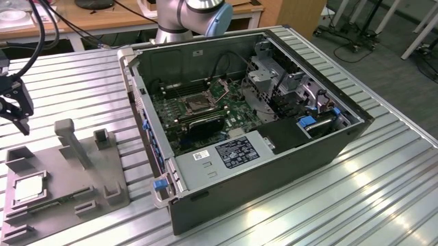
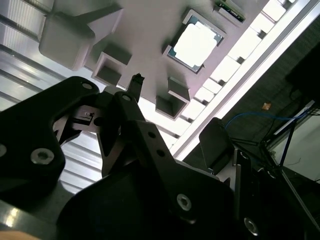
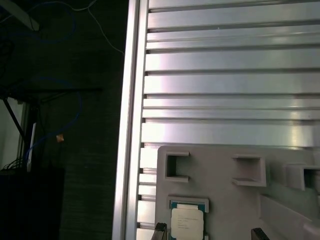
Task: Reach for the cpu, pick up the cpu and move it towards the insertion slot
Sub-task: 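Reach for the cpu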
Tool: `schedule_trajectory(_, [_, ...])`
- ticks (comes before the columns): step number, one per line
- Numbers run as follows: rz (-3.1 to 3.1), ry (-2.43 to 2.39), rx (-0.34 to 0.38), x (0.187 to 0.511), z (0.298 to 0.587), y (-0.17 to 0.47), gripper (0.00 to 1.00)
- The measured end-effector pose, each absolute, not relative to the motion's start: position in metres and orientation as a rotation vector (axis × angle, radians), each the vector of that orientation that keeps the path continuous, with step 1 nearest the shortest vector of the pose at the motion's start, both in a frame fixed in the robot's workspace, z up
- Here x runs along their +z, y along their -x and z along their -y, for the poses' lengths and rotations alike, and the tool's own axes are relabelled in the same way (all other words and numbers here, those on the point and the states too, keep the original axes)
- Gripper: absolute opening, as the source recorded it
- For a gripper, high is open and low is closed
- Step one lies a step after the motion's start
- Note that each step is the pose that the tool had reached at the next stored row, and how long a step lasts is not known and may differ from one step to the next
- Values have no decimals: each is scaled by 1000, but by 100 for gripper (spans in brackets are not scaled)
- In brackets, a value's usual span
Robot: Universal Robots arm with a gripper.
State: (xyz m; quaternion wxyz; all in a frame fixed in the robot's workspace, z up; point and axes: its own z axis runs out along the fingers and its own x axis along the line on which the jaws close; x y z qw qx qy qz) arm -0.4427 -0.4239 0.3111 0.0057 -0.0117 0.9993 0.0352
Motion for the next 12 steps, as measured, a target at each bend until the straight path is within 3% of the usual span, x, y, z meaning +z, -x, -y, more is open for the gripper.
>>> schedule_trajectory(12, [-3128,39,110,307,425,443,73])
